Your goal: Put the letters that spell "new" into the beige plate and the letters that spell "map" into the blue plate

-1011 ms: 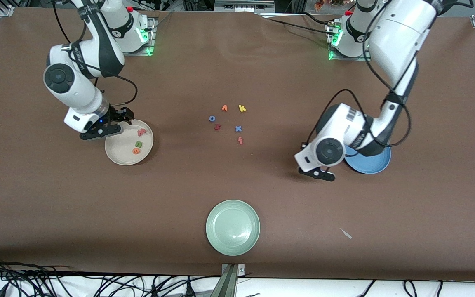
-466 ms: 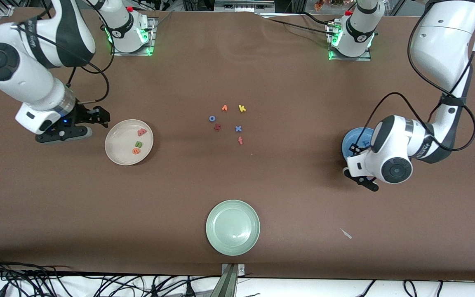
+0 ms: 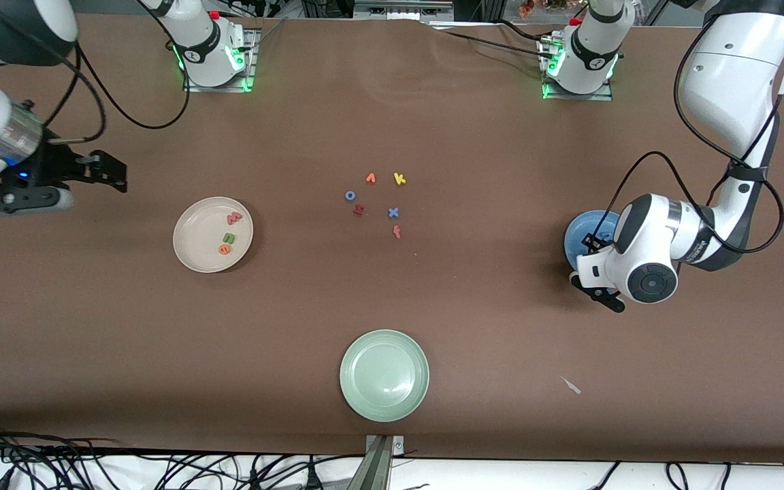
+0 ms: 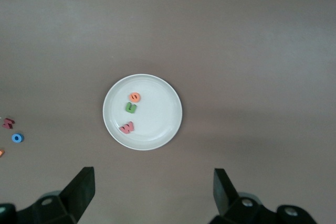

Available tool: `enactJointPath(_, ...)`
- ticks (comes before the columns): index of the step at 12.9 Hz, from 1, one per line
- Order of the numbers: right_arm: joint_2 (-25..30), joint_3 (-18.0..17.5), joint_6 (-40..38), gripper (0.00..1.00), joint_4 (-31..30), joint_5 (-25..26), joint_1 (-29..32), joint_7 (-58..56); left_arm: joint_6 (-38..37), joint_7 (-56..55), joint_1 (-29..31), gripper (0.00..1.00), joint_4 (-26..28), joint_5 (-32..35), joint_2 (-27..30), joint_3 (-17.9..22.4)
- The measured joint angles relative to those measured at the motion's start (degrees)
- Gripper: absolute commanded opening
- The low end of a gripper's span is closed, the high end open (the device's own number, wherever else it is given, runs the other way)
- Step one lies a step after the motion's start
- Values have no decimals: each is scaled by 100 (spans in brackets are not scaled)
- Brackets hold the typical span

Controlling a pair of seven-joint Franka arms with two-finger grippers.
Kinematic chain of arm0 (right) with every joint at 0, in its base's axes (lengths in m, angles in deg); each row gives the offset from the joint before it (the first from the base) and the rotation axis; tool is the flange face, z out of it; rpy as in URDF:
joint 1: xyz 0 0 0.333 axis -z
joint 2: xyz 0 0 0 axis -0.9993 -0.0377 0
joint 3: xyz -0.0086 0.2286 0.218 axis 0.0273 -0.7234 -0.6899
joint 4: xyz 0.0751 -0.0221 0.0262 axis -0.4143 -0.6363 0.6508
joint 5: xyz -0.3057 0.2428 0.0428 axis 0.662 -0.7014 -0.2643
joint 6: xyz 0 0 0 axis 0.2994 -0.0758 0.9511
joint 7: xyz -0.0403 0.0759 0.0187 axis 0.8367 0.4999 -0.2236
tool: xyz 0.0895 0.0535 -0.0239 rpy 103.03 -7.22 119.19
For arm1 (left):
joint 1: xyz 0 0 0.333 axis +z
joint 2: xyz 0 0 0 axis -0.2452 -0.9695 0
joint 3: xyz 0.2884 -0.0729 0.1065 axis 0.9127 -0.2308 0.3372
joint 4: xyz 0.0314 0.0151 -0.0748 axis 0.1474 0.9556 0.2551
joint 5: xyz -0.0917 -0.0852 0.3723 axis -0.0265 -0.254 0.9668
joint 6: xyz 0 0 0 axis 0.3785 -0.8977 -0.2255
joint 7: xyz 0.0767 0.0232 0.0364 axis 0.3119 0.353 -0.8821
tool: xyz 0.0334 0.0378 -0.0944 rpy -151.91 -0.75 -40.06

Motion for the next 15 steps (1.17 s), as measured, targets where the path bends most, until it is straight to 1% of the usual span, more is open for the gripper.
enactJointPath(2, 0, 190, -134, 100, 111, -39, 7, -4, -350, -9, 1, 100, -229, 0, 113, -1)
enactJointPath(5, -8, 196, -211, 100, 199, -42, 1, -4, -757, -309, 2, 100, -348, -142, 586, -16)
enactJointPath(9, -17, 191, -257, 100, 456, -41, -4, -4, -1412, -1293, 1, 100, -351, -971, 1269, -60)
enactJointPath(11, -21, 187, -259, 100, 601, -63, -6, -4, -1598, -1616, 47, 100, -351, -1255, 1581, -50)
enactJointPath(15, -60, 89, -313, 100, 700, -97, -73, -19, -1733, -1758, 628, 100, -347, -1632, 2080, -34)
